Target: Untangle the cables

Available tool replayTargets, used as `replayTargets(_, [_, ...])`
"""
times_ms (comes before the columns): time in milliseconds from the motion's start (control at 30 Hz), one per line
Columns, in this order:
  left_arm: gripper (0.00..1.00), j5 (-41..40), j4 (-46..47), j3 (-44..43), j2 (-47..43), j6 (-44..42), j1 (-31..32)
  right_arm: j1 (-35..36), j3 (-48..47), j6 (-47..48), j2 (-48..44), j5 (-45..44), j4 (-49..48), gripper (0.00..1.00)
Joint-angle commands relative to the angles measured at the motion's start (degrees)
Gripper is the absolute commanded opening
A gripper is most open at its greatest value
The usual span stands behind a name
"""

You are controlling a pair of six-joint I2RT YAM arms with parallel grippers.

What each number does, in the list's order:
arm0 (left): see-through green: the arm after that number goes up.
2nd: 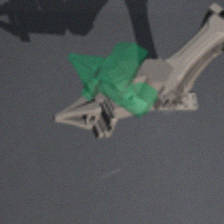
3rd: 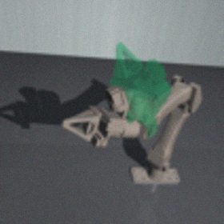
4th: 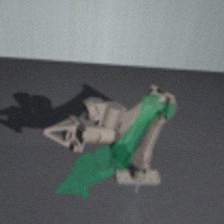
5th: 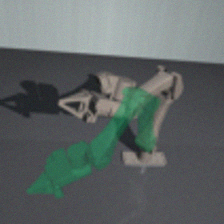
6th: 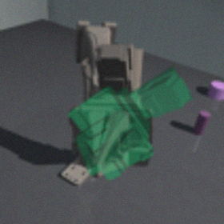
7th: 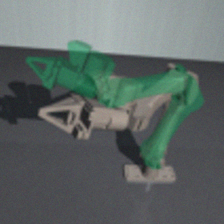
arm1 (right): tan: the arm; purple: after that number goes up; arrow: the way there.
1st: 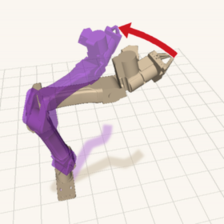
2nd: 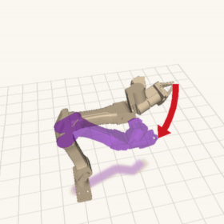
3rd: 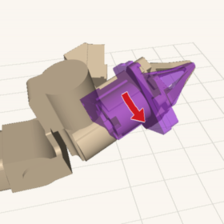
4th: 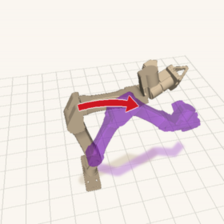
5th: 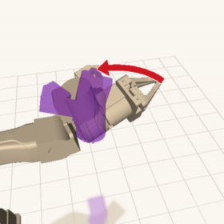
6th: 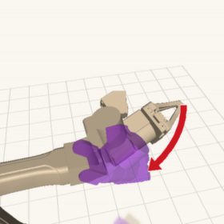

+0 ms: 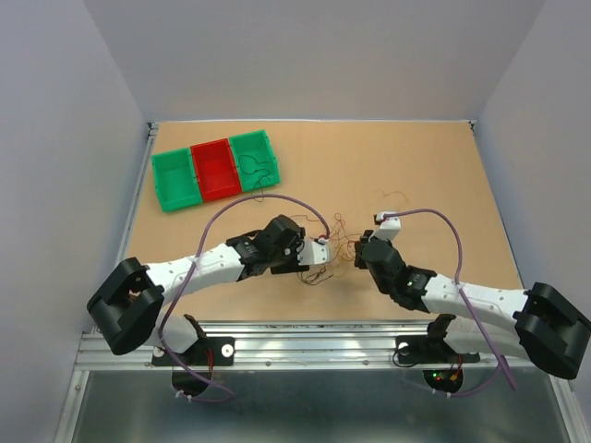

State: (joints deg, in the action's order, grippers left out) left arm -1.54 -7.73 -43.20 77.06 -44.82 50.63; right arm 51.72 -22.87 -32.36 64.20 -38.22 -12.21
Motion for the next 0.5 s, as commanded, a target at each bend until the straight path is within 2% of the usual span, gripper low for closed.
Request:
replayTargets(0, [0.46,1.28,1.49,-2.23,2.92,-2.64,0.34,-0.22,-1.83,0.37,-2.15,-0.72,-0.80,0.00])
replayTargets(67, [0.26,2.93,0.52,-2.76,4.24,-2.73,0.43,-0.22,-1.56,0.37,-2.85,-0.89,-0.63,0.00])
replayTargets(100, [0.07,3.12,0.00,-3.03,4.24,-2.73,0.52,-0.22,-1.47,0.45,-3.03,-0.89,-0.54,0.01])
replayTargets(133, [0.00,3.30,-1.40,-3.20,3.46,-2.91,0.52,-0.31,-1.12,0.45,-3.29,-1.68,-0.45,0.00])
replayTargets(233, [0.00,4.88,-2.82,-2.94,-0.93,-3.43,0.43,-0.22,-0.33,-0.16,-3.47,-2.21,-0.36,0.00])
replayTargets(300, [0.00,6.89,-3.87,-3.38,-7.25,-3.00,0.17,-0.31,0.90,-1.21,-3.82,-1.86,-0.36,0.01])
replayTargets(467, [0.00,13.39,-7.91,-10.49,-20.09,0.42,-2.99,-0.22,3.27,-1.92,-4.61,1.03,-1.68,0.01])
